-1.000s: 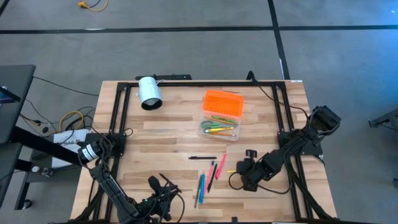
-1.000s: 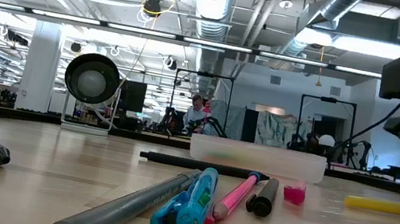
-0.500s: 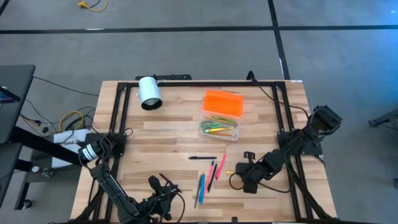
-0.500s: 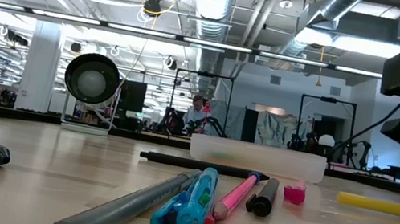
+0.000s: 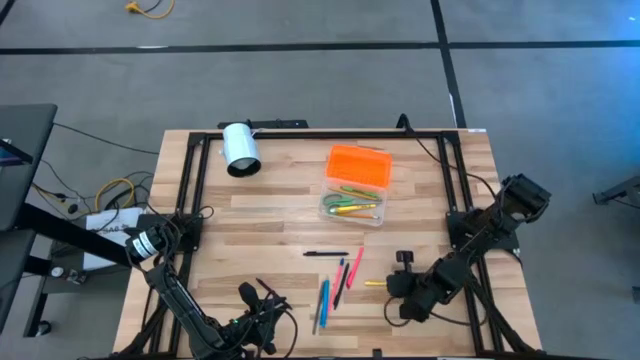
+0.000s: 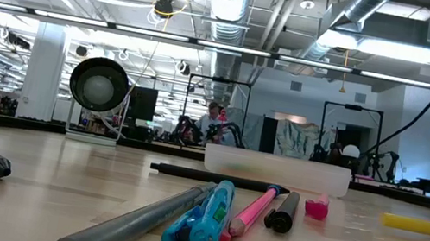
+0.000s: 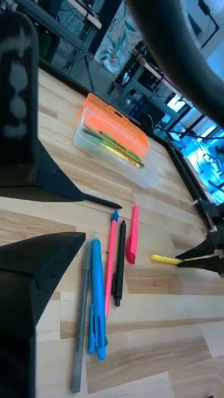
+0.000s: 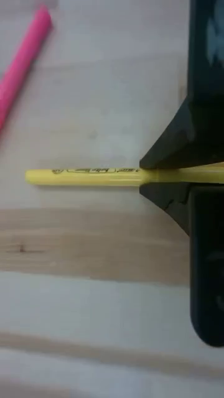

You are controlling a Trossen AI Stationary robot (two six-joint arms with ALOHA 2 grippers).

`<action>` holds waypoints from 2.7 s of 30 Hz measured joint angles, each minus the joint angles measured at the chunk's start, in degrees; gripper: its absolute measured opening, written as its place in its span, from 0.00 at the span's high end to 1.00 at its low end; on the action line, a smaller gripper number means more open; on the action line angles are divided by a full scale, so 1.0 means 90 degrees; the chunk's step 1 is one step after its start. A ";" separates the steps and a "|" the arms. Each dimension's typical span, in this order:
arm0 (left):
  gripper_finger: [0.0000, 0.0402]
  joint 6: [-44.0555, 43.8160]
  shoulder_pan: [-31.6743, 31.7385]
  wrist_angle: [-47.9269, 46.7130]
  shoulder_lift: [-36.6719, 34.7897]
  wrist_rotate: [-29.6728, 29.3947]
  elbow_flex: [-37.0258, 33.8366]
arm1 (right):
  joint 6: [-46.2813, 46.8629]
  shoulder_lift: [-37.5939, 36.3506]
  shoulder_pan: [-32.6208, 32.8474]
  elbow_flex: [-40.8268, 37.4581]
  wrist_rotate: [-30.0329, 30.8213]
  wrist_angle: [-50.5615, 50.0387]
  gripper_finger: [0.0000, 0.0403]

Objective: Pick & place school supplies into a supply box
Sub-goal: Put the yellow pen into the supply box

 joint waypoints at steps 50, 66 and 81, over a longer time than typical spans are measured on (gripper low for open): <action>0.80 -0.0114 0.0061 0.0901 -0.0002 -0.0036 -0.0865 | 0.1854 0.0936 0.0052 0.0662 -0.0409 -0.0057 0.95; 0.80 -0.0122 0.0080 0.0899 -0.0002 -0.0037 -0.0865 | 0.0802 0.1042 -0.0221 0.1544 -0.1147 -0.1813 0.99; 0.80 -0.0165 0.0083 0.0899 -0.0002 -0.0012 -0.0865 | -0.0098 0.3145 -0.0158 0.3822 0.1330 -0.4793 1.00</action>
